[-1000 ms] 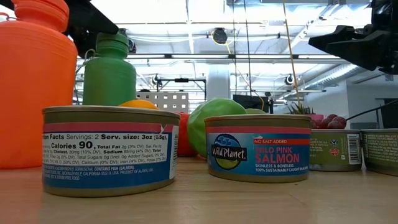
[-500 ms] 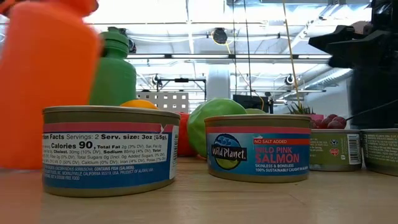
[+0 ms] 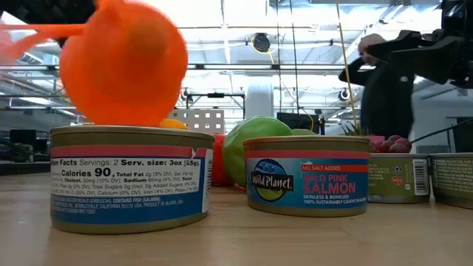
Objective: Pick & Place Food Item
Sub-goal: Put the green water bottle into the white bin
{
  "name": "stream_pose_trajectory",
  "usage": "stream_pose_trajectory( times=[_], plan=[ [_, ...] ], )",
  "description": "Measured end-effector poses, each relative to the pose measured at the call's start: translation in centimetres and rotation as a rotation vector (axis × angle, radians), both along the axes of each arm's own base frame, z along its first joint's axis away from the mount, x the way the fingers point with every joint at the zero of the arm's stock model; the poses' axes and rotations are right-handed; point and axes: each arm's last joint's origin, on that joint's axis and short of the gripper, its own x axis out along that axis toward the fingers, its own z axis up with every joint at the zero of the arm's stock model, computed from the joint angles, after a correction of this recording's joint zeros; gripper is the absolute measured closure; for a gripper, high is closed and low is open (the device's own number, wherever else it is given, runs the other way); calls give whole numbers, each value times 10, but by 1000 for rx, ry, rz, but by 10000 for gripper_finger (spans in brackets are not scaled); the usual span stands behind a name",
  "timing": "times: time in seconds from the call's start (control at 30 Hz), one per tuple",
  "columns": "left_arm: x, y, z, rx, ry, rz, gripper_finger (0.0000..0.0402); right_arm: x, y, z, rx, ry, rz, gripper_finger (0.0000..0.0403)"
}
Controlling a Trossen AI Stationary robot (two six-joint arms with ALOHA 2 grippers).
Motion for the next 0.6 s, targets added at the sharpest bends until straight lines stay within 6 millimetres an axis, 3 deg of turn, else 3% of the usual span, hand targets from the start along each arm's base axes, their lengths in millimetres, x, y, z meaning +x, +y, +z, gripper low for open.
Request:
stream_pose_trajectory(
  times=[0.2,0.6],
  plan=[
    [3,6,2,11,-22,26,188,0,0,0,0,0,0,87],
    [6,12,1,7,-20,56,112,0,0,0,0,0,0,87]
  ],
)
